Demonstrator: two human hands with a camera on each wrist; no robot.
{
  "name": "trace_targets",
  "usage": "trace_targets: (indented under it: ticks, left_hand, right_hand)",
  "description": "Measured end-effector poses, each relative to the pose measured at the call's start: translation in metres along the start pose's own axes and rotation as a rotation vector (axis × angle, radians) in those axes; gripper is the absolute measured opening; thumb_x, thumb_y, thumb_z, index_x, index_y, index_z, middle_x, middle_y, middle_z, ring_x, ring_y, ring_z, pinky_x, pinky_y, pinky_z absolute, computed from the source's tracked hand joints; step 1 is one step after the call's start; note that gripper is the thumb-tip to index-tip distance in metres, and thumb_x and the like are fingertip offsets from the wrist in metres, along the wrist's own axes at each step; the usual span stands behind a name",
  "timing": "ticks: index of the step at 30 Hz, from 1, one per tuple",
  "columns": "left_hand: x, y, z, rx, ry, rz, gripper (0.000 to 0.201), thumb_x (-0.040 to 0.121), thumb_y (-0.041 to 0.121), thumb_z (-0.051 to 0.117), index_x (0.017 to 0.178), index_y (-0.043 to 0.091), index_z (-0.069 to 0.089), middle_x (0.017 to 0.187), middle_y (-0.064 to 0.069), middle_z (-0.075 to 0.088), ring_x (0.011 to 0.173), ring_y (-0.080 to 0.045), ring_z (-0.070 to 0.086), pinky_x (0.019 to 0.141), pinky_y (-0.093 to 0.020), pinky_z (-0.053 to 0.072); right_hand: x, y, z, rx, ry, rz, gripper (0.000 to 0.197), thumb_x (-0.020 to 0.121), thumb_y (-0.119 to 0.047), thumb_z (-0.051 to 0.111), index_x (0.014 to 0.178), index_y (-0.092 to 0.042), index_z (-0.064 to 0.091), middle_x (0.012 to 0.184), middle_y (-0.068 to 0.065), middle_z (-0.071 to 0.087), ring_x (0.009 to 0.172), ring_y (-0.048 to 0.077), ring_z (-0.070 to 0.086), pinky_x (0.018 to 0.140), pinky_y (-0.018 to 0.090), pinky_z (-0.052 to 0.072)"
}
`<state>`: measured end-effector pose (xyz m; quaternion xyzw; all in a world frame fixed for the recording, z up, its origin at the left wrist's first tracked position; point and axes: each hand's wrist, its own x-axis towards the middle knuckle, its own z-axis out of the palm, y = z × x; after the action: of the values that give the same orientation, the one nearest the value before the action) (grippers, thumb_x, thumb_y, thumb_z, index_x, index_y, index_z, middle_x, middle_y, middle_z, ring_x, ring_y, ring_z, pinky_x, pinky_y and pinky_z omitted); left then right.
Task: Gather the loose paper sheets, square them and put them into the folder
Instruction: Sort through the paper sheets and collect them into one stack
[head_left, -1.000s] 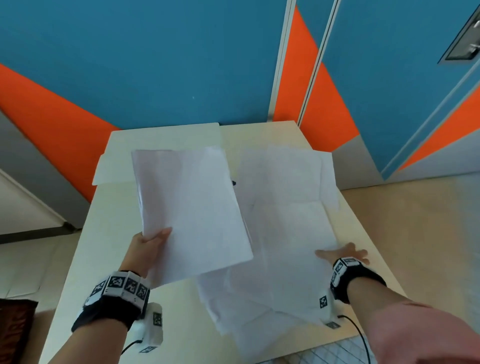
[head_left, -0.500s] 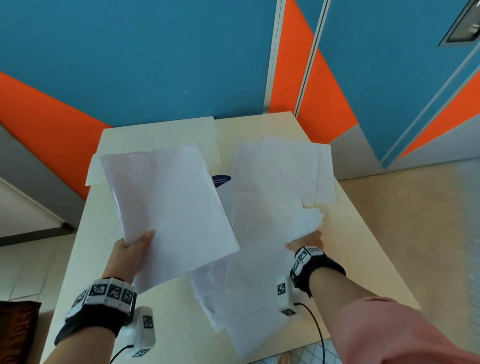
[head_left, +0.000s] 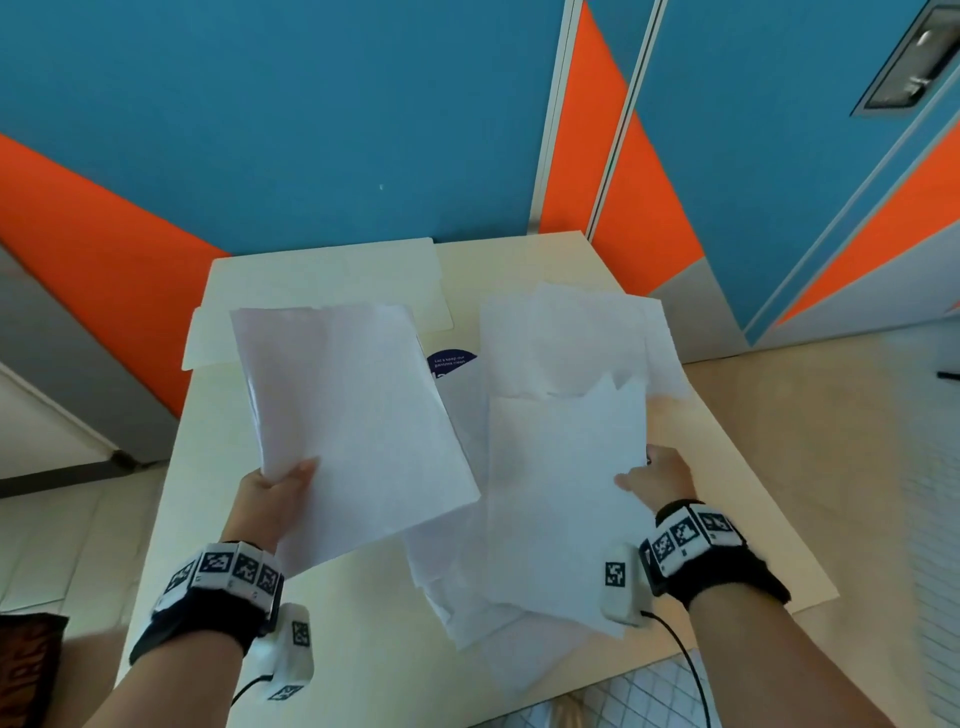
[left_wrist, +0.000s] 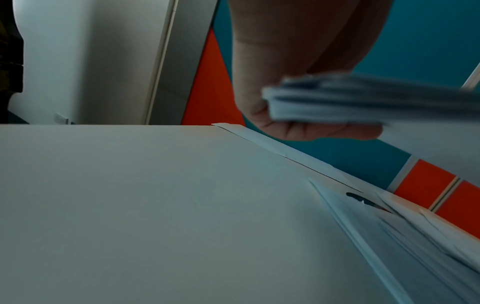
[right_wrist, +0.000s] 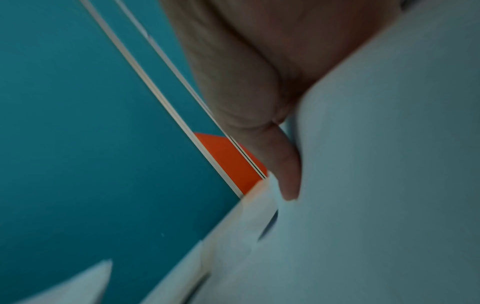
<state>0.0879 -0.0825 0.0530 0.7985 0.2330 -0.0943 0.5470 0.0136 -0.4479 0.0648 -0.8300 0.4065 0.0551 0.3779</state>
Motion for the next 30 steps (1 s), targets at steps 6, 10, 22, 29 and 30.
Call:
trace_targets:
  ticks: [6, 10, 22, 29, 30]
  left_hand:
    - [0.005, 0.001, -0.007, 0.021, 0.026, 0.029, 0.037, 0.088, 0.020, 0.059, 0.109, -0.011, 0.060, 0.095, -0.015, 0.057, 0.087, -0.026, 0.051, 0.075, -0.032, 0.036]
    - [0.008, -0.002, -0.014, 0.033, 0.024, 0.027, 0.039, 0.088, 0.020, 0.059, 0.108, -0.012, 0.060, 0.096, -0.018, 0.059, 0.086, -0.027, 0.051, 0.074, -0.033, 0.035]
    - [0.019, -0.011, -0.035, 0.049, 0.072, 0.020, 0.038, 0.089, 0.020, 0.056, 0.109, -0.011, 0.059, 0.106, -0.025, 0.063, 0.087, -0.030, 0.052, 0.075, -0.034, 0.037]
    - [0.020, -0.009, -0.035, 0.062, 0.102, 0.028, 0.037, 0.089, 0.019, 0.056, 0.109, -0.013, 0.058, 0.111, -0.031, 0.062, 0.086, -0.031, 0.051, 0.075, -0.035, 0.037]
    - [0.019, -0.008, -0.034, 0.063, 0.103, 0.034, 0.037, 0.089, 0.018, 0.056, 0.108, -0.013, 0.058, 0.112, -0.031, 0.062, 0.086, -0.030, 0.050, 0.075, -0.035, 0.037]
  right_hand:
    - [-0.041, -0.041, -0.030, -0.277, -0.117, -0.378, 0.054, 0.093, -0.009, 0.050, 0.144, -0.017, 0.033, 0.146, 0.006, 0.043, 0.131, 0.027, 0.042, 0.102, 0.027, 0.033]
    - [-0.046, -0.050, -0.026, -0.298, -0.107, -0.524, 0.048, 0.092, -0.009, 0.052, 0.138, -0.021, 0.044, 0.139, 0.003, 0.051, 0.126, 0.026, 0.048, 0.103, 0.031, 0.038]
    - [-0.066, -0.058, -0.030, -0.358, 0.226, -0.518, 0.032, 0.095, -0.013, 0.046, 0.126, -0.010, 0.055, 0.132, 0.012, 0.046, 0.116, 0.035, 0.044, 0.085, 0.040, 0.044]
    - [-0.060, -0.084, -0.064, -0.131, 0.349, -0.763, 0.032, 0.095, -0.010, 0.047, 0.125, -0.003, 0.055, 0.107, 0.028, 0.065, 0.101, 0.041, 0.059, 0.078, 0.039, 0.043]
    - [-0.058, -0.086, -0.066, -0.096, 0.375, -0.803, 0.030, 0.094, -0.009, 0.047, 0.121, -0.003, 0.057, 0.102, 0.025, 0.067, 0.096, 0.038, 0.060, 0.072, 0.034, 0.040]
